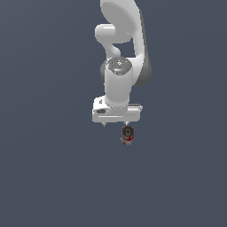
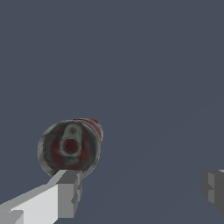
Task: Pick up the object and move it to a goal position.
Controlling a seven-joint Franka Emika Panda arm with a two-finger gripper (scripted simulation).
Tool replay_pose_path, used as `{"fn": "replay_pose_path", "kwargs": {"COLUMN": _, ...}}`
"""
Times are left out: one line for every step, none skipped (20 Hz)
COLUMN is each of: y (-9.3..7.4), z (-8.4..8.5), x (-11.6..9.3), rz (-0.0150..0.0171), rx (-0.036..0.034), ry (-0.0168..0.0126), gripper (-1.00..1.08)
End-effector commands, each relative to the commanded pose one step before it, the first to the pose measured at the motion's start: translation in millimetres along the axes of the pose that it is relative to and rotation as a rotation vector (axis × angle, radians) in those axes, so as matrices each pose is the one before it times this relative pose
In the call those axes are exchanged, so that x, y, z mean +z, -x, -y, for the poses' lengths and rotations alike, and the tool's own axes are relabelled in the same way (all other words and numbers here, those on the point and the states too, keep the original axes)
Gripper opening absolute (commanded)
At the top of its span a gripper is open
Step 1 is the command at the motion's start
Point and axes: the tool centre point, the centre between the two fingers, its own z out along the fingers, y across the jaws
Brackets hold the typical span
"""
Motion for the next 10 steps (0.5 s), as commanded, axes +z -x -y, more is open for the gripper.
{"fn": "replay_pose_path", "kwargs": {"y": 0.00, "z": -0.01, "x": 0.00, "rz": 0.00000, "rx": 0.00000, "ry": 0.00000, "gripper": 1.00}}
{"fn": "replay_pose_path", "kwargs": {"y": -0.13, "z": 0.49, "x": 0.01, "rz": -0.00032, "rx": -0.00109, "ry": -0.00038, "gripper": 1.00}}
{"fn": "replay_pose_path", "kwargs": {"y": -0.38, "z": 1.44, "x": 0.03, "rz": -0.00094, "rx": -0.00318, "ry": -0.00119, "gripper": 1.00}}
{"fn": "replay_pose_path", "kwargs": {"y": -0.62, "z": 2.35, "x": 0.06, "rz": -0.00153, "rx": -0.00517, "ry": -0.00196, "gripper": 1.00}}
{"fn": "replay_pose_path", "kwargs": {"y": -0.86, "z": 3.26, "x": 0.09, "rz": -0.00212, "rx": -0.00711, "ry": -0.00272, "gripper": 1.00}}
{"fn": "replay_pose_path", "kwargs": {"y": -1.11, "z": 4.17, "x": 0.13, "rz": -0.00269, "rx": -0.00898, "ry": -0.00350, "gripper": 1.00}}
{"fn": "replay_pose_path", "kwargs": {"y": -1.29, "z": 4.85, "x": 0.17, "rz": -0.00309, "rx": -0.01018, "ry": -0.00407, "gripper": 1.00}}
{"fn": "replay_pose_path", "kwargs": {"y": -1.10, "z": 4.11, "x": 0.18, "rz": -0.00257, "rx": -0.00835, "ry": -0.00346, "gripper": 1.00}}
{"fn": "replay_pose_path", "kwargs": {"y": -0.85, "z": 3.17, "x": 0.17, "rz": -0.00192, "rx": -0.00612, "ry": -0.00266, "gripper": 1.00}}
{"fn": "replay_pose_path", "kwargs": {"y": -0.59, "z": 2.21, "x": 0.15, "rz": -0.00127, "rx": -0.00394, "ry": -0.00184, "gripper": 1.00}}
